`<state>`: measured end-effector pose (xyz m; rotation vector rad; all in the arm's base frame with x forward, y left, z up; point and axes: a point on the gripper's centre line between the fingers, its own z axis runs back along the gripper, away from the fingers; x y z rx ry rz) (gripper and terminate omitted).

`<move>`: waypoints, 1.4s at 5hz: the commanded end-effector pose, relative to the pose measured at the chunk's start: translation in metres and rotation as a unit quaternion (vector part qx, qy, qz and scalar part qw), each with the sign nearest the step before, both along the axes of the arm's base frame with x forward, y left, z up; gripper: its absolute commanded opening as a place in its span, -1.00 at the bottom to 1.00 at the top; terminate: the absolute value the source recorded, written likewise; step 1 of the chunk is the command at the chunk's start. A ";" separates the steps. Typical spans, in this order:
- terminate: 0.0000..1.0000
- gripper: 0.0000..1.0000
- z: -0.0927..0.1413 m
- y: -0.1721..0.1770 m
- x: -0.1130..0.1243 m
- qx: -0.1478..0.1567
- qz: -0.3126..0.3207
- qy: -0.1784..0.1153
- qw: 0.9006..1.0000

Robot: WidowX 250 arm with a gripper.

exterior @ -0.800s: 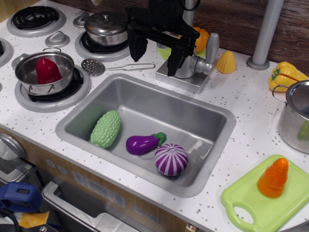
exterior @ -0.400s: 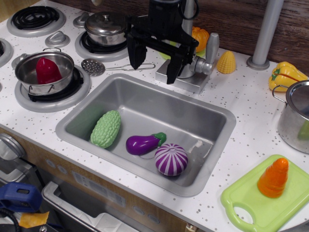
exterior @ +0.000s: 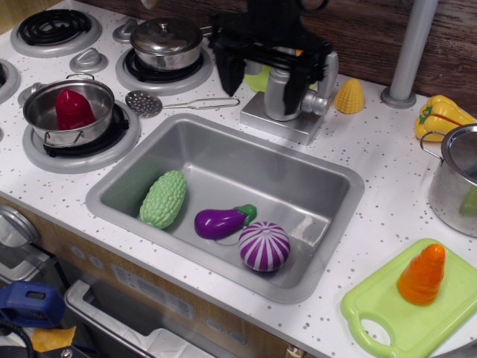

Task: Turn faucet front to left

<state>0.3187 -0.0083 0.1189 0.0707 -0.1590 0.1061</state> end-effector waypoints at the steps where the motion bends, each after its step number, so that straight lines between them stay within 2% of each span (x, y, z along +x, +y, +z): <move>1: -1.00 1.00 0.025 -0.012 0.011 -0.003 -0.009 -0.064 0.998; 2: -1.00 1.00 0.025 -0.016 0.024 0.006 -0.031 -0.091 0.995; 3: -1.00 1.00 0.025 -0.011 0.036 0.007 -0.062 -0.092 0.994; 4: -1.00 1.00 0.030 -0.004 0.045 0.027 -0.082 -0.094 0.992; 5: -1.00 1.00 0.027 0.011 0.049 0.019 -0.096 -0.085 0.992; 7: -1.00 1.00 0.016 0.042 0.042 0.050 -0.114 -0.092 0.988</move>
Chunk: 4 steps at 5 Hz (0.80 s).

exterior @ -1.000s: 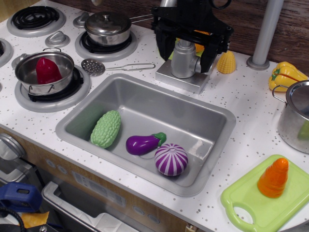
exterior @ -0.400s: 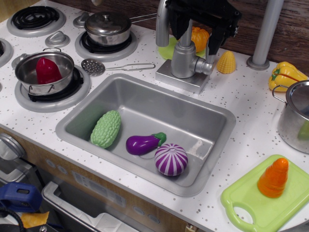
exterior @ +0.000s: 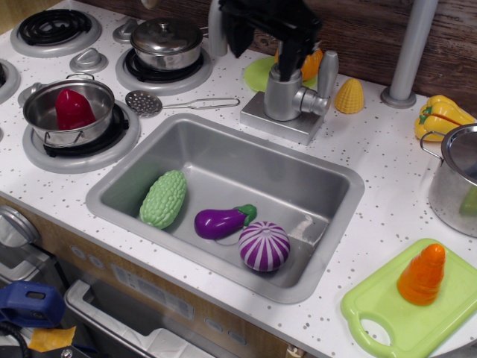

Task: Turn faucet front to left

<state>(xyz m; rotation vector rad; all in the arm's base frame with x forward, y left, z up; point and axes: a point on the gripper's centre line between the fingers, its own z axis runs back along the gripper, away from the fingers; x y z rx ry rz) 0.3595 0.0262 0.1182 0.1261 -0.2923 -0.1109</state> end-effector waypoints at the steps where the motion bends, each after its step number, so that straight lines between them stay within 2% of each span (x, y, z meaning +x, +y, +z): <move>1: -1.00 1.00 0.012 0.020 0.000 0.026 -0.018 -0.046 0.998; 4: -1.00 1.00 0.014 0.050 0.013 0.042 -0.061 -0.060 0.995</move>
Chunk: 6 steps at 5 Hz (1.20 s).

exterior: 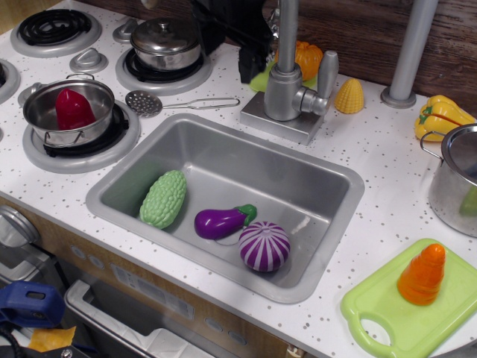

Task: Turn faucet front to left

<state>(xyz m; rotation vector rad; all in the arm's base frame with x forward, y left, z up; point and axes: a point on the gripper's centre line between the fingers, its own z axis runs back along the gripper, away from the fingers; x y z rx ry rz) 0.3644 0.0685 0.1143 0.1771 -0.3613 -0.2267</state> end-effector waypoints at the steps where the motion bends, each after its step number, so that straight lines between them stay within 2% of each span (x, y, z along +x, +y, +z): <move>1: -1.00 1.00 0.019 0.016 0.016 0.008 -0.019 -0.026 0.999; 4: -1.00 1.00 0.021 0.028 0.035 0.002 -0.046 -0.025 0.999; 6: -1.00 1.00 0.021 0.027 0.027 0.004 -0.029 -0.019 0.999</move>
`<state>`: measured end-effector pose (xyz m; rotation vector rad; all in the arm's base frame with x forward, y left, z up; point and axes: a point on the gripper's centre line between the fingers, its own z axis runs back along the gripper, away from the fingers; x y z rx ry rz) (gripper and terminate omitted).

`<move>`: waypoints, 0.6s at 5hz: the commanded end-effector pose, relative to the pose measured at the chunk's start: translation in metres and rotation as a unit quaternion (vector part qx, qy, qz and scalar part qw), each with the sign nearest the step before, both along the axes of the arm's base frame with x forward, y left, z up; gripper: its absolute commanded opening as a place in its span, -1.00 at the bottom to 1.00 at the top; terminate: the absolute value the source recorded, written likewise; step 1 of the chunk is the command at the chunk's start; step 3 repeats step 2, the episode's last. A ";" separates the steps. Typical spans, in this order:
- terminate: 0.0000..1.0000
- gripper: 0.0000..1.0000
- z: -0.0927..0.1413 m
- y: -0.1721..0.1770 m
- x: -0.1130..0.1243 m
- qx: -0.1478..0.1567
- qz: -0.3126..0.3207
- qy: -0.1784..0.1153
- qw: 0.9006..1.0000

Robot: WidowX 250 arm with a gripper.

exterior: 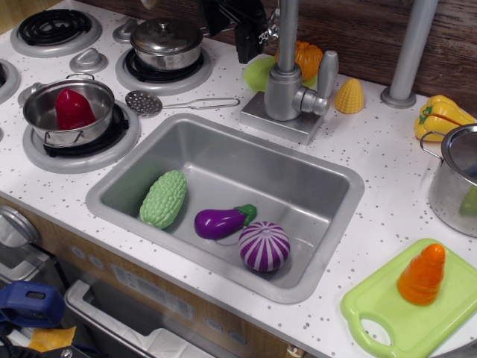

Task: Turn faucet front to left

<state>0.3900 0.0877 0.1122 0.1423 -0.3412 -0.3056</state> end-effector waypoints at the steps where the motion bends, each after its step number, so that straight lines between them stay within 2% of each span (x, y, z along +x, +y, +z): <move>1: -1.00 1.00 0.022 0.007 -0.007 0.015 0.027 -0.023 0.999; 2: 1.00 1.00 0.020 0.012 -0.008 0.018 0.024 -0.024 0.999; 3: 1.00 1.00 0.020 0.012 -0.008 0.018 0.024 -0.024 0.999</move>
